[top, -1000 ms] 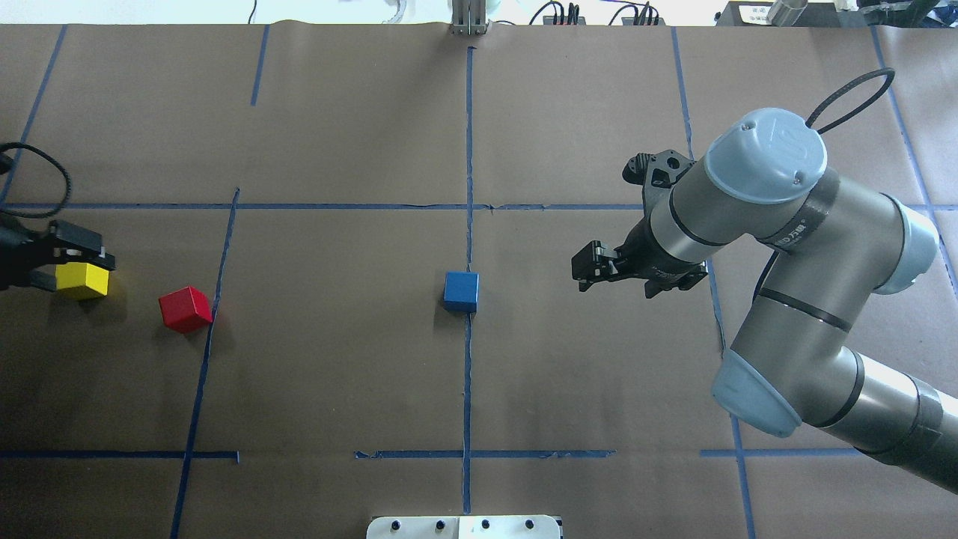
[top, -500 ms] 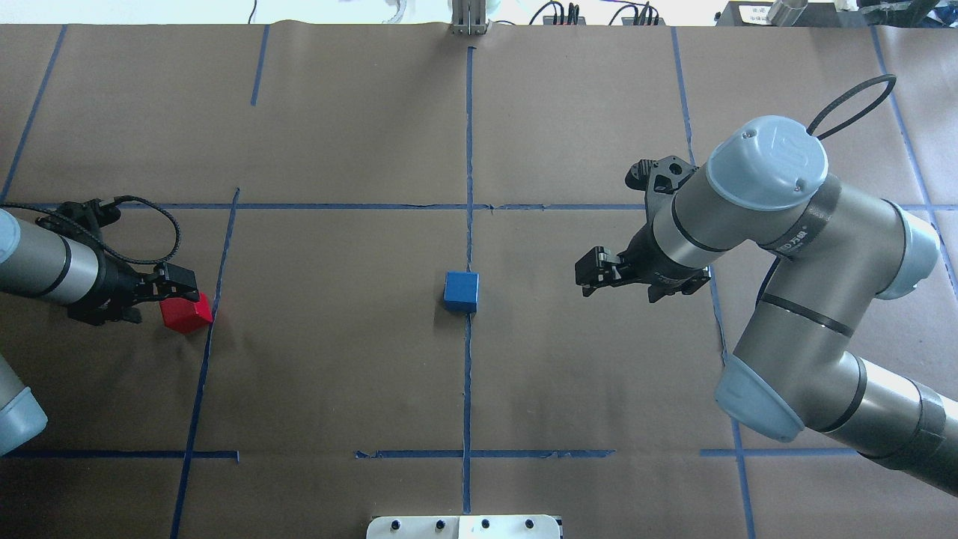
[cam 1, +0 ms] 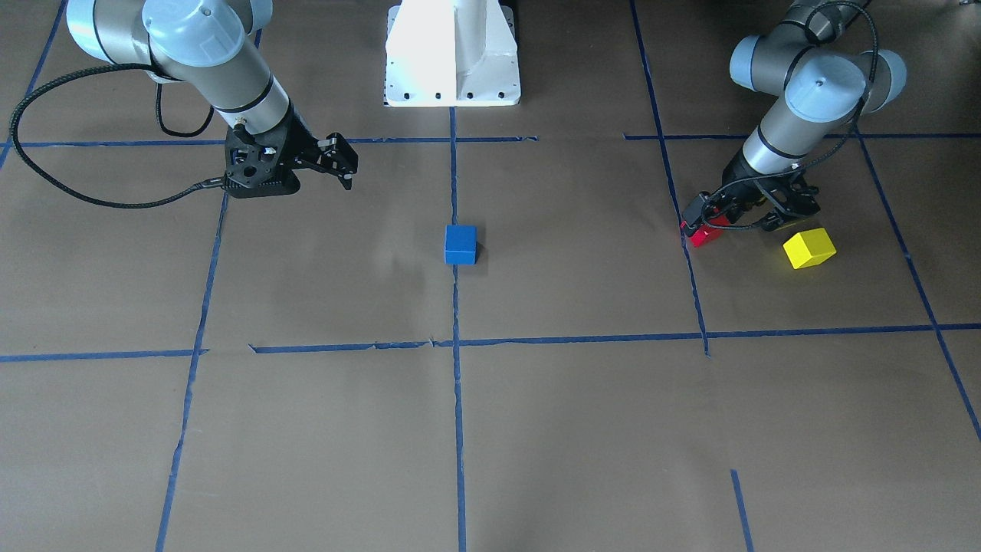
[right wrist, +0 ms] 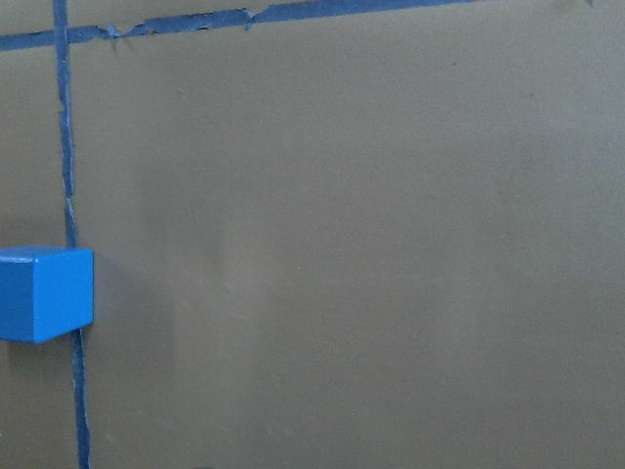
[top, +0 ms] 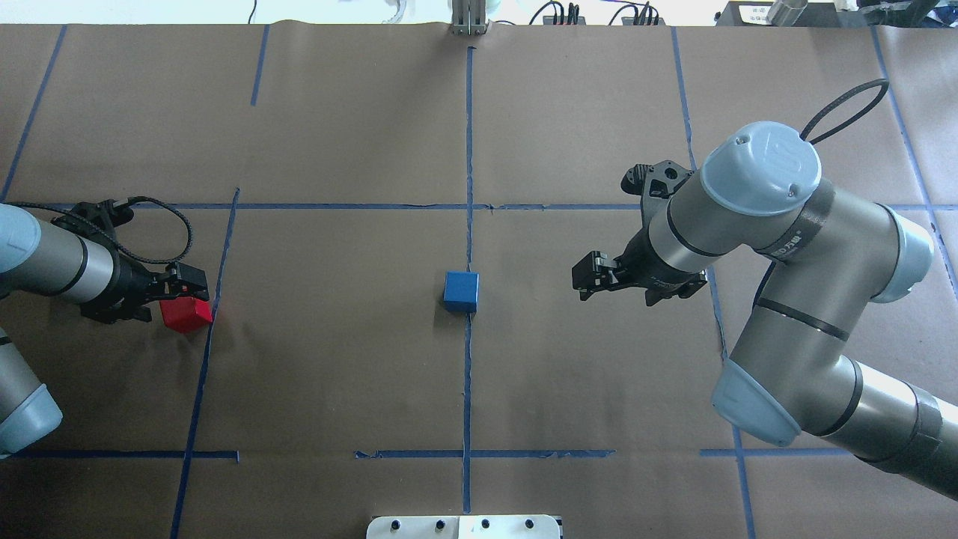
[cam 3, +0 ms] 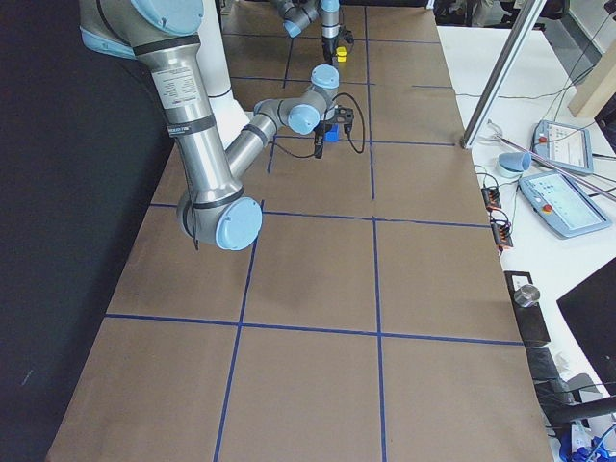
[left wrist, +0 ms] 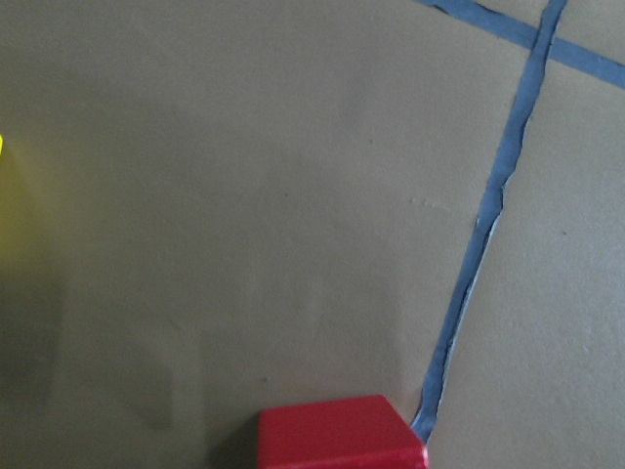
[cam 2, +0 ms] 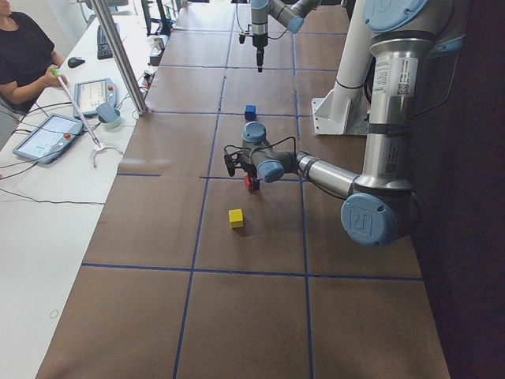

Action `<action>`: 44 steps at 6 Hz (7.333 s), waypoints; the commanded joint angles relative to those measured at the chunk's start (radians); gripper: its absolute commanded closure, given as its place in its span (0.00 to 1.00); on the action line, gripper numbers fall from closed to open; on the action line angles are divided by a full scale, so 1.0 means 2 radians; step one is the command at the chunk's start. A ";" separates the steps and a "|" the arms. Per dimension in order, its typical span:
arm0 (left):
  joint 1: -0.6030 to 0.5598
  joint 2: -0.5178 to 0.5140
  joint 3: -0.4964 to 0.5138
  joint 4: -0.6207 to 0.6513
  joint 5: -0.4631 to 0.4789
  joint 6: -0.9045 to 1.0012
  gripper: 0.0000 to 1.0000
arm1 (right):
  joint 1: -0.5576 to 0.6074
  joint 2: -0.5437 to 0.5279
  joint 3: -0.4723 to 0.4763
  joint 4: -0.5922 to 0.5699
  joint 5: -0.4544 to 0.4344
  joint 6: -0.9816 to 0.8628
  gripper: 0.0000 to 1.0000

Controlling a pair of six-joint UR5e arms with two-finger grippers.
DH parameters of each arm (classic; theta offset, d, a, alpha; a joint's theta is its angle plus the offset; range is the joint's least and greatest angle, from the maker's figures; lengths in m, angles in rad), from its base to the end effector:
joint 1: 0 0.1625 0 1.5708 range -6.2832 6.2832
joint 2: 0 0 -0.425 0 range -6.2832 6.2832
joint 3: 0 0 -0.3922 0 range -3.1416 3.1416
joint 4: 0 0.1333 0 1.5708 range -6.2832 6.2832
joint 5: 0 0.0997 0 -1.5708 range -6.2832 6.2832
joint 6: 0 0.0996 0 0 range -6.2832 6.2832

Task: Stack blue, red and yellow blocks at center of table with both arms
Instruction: 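Carry the red cube with the left gripper over the blue cube, then lower the red cube onto the blue cube and open the left gripper, then move the left gripper down onto the yellow cube and close it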

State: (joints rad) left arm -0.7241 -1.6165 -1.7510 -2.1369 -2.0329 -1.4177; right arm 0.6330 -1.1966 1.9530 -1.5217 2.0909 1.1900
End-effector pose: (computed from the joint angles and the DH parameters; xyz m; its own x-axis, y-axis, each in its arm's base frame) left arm 0.3420 -0.4211 0.4909 0.5742 -0.3256 -0.7512 0.2709 0.9414 -0.2009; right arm -0.4116 -0.4059 0.2769 0.6019 0.0416 0.7975 -0.0007 0.9987 -0.0516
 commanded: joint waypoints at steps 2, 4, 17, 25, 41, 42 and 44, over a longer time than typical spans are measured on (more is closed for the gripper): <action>0.008 -0.006 -0.002 0.001 0.000 0.000 1.00 | 0.001 0.002 0.004 0.000 0.000 0.001 0.00; 0.008 -0.134 -0.020 0.129 0.001 0.000 1.00 | 0.024 -0.028 0.032 -0.002 0.008 -0.004 0.00; 0.120 -0.423 0.131 0.297 0.102 0.157 0.95 | 0.115 -0.087 0.039 0.000 0.083 -0.124 0.00; 0.126 -0.427 0.125 0.295 0.131 0.167 0.00 | 0.112 -0.087 0.033 0.000 0.082 -0.123 0.00; -0.176 -0.012 0.099 0.104 -0.171 0.279 0.00 | 0.112 -0.088 0.039 0.000 0.080 -0.123 0.00; -0.157 -0.012 0.100 0.104 -0.166 0.279 0.00 | 0.112 -0.088 0.039 0.000 0.080 -0.123 0.00; -0.156 -0.011 0.101 0.105 -0.162 0.279 0.00 | 0.113 -0.089 0.043 0.000 0.080 -0.123 0.00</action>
State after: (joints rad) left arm -1.0412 -1.6396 -1.5502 -1.9269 -2.3615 -0.8586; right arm 0.8578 -1.3733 2.0342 -1.5217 2.2515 0.9449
